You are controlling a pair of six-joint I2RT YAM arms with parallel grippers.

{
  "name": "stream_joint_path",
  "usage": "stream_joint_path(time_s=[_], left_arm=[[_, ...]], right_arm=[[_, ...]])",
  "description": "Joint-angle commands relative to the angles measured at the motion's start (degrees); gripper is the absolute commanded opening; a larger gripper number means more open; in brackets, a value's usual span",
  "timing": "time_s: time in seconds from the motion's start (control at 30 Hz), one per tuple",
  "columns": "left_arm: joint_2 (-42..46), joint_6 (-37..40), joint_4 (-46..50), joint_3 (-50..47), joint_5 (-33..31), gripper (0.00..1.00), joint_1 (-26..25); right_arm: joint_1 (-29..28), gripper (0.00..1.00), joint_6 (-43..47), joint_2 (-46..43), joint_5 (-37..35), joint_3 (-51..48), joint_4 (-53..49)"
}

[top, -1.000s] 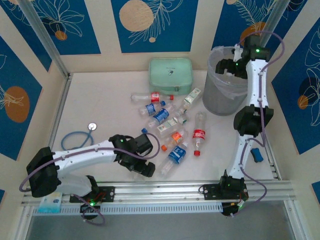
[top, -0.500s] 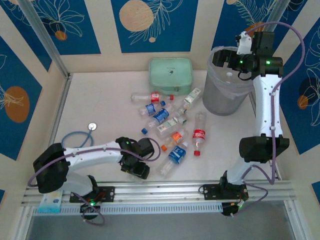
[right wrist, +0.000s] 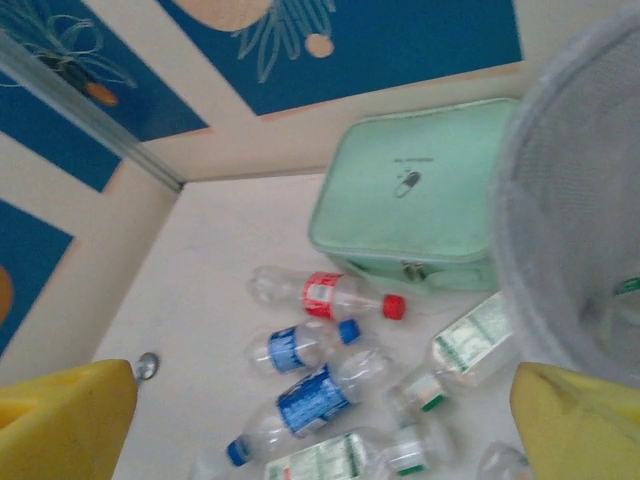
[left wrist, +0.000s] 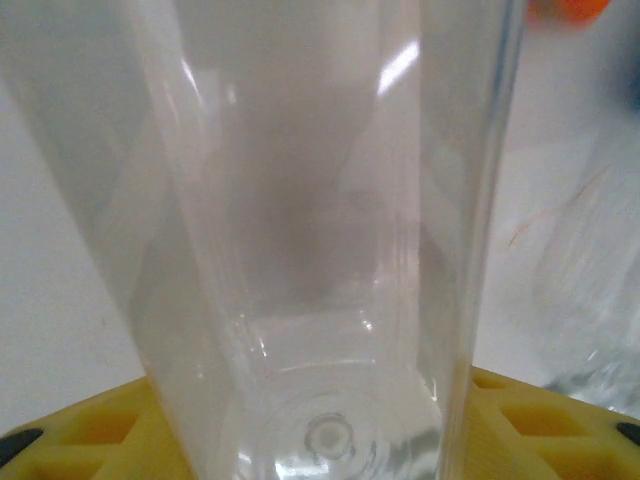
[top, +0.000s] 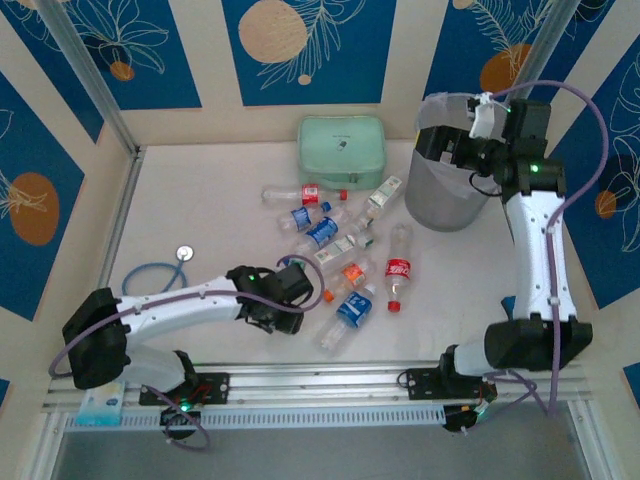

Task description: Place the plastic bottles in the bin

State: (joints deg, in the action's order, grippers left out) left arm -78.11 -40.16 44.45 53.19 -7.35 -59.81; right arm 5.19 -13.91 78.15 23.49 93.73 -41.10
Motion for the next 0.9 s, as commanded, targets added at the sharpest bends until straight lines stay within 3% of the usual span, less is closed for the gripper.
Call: stream_joint_path(time_s=[0.0, 0.13, 0.27, 0.43, 0.53, 0.73, 0.8, 0.87], left_arm=[[1.1, 5.3, -10.5, 3.3, -2.5, 0.51, 4.2], [0.4, 10.9, -19.5, 6.0, 2.8, 0.42, 8.6], [0.2, 14.2, -32.0, 6.3, 11.4, 0.39, 11.5], [-2.6, 16.9, -35.2, 9.1, 18.2, 0.4, 11.5], [-3.3, 15.8, -38.7, 8.4, 22.8, 0.4, 11.5], [-4.2, 15.3, -41.0, 7.6, 25.1, 0.4, 11.5], [-4.3, 15.5, -41.4, 7.5, 25.7, 0.41, 11.5], [-4.4, 15.7, -41.5, 7.5, 26.0, 0.41, 11.5]], right_arm=[[-1.7, 0.93, -2.6, -4.6, 7.2, -4.4, 4.9], [-4.8, 0.85, -3.1, -6.8, 8.1, -7.8, 3.4], [-10.2, 0.76, -4.2, -6.8, 8.8, -12.9, 4.9], [-18.2, 0.64, -3.7, -0.6, 6.5, -13.2, 6.7], [-20.5, 0.63, -6.0, 1.8, 7.2, -14.2, 11.2], [-22.3, 0.75, -7.4, 6.6, 6.4, -14.3, 14.1], [-22.6, 0.72, -7.7, 7.6, 6.2, -14.3, 14.2], [-22.7, 0.62, -7.8, 8.0, 5.5, -14.5, 14.5]])
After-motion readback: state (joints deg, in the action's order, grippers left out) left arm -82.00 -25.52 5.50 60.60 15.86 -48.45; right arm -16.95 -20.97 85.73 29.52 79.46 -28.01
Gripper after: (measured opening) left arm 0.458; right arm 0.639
